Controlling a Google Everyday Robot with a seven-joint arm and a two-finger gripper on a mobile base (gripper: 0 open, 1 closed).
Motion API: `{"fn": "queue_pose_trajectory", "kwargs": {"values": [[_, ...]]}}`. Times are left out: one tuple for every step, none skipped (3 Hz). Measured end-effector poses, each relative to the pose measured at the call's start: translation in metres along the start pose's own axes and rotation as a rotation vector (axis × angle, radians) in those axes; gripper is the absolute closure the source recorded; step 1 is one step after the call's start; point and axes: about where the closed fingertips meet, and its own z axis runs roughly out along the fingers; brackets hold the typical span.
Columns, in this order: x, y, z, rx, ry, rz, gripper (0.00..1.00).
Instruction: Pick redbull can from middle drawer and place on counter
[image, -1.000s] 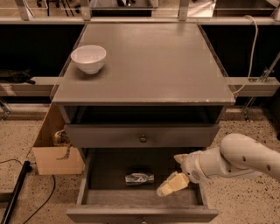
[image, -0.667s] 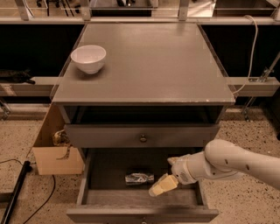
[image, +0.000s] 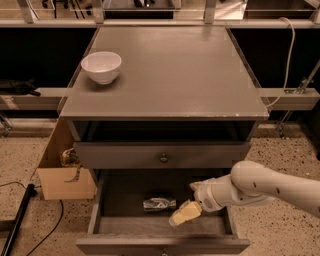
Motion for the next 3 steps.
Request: {"fn": "queue_pose_trajectory", "kwargs": {"values": [[0.005,-0.011,0.043,-0.048,0.022,-0.001,0.00],[-0.001,-0.023,0.081,-0.082,0.035,-0.010,0.00],[-0.023,-0.066,0.167,-0.090,0.051,-0.052,0.00]]}}
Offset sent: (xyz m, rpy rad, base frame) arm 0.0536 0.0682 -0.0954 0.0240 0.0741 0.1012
